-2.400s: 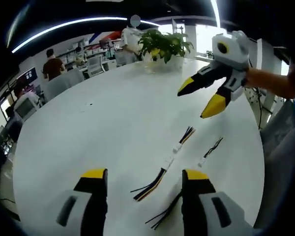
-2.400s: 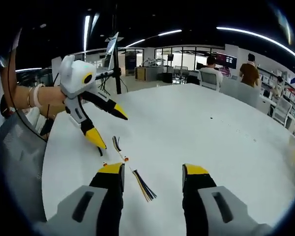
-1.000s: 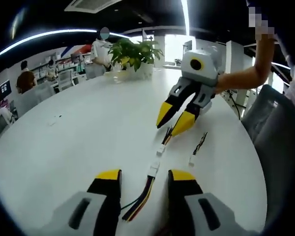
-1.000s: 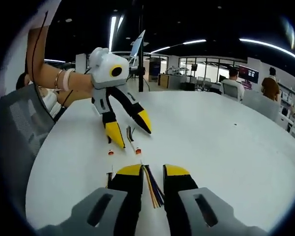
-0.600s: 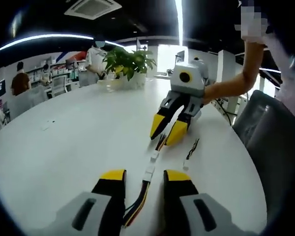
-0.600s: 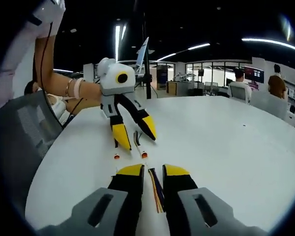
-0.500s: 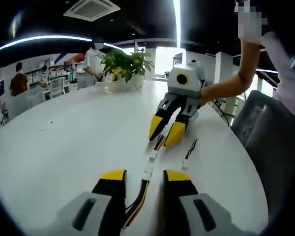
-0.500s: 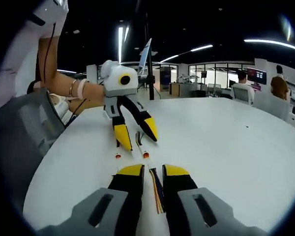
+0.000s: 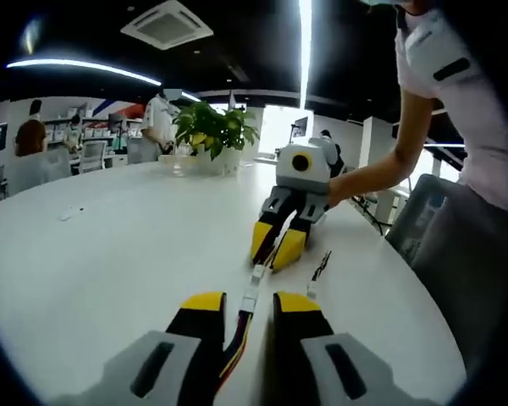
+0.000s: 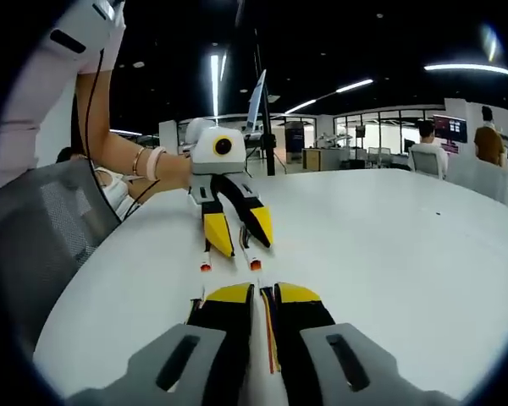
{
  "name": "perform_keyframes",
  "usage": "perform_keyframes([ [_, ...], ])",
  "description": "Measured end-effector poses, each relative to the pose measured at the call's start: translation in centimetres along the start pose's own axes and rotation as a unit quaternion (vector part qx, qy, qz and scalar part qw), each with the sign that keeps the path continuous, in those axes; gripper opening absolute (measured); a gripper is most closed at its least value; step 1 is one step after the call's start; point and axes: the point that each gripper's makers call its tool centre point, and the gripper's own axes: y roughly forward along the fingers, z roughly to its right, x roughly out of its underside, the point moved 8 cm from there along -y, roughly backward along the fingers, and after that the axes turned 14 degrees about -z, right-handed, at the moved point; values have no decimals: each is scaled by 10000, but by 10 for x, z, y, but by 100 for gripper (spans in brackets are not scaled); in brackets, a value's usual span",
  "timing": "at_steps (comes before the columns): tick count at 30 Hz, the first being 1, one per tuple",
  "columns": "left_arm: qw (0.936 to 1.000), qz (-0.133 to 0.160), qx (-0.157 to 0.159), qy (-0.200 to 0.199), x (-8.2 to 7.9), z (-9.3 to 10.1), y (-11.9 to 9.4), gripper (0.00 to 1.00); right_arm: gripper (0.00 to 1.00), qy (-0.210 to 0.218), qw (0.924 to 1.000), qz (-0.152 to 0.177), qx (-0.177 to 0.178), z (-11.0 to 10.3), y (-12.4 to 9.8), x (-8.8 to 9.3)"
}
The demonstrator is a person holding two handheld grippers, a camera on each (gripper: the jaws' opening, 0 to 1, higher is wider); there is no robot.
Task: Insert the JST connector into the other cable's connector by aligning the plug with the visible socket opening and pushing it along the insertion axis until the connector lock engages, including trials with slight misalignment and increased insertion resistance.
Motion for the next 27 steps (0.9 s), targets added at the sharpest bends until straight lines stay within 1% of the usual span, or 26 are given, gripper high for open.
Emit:
perform_keyframes([
  [1,10000,-4,-14,20,-2,3,0,16,8,-10,10000,-16,-8,0,0,0],
  [5,10000,-27,-32,48,-2,4,1,15,8,103,9999,59,-63,0,1,2],
  [9,9998,19,52,173,-2,7,0,14,8,122,9997,149,-147,0,-1,5],
  [11,9998,26,71,169,-2,7,0,13,8,136,9996,178,-167,-1,1,4],
  [13,9998,27,50,186,-2,7,0,13,8,96,9997,166,-164,-1,2,5],
  [18,9997,9,116,192,-1,10,3,13,8,62,9997,177,-170,0,2,6],
  [20,9997,60,120,204,-2,10,4,12,8,53,9997,168,-172,-1,2,6],
  [27,9996,85,93,249,-3,10,5,10,10,-53,9998,150,-156,0,3,3],
])
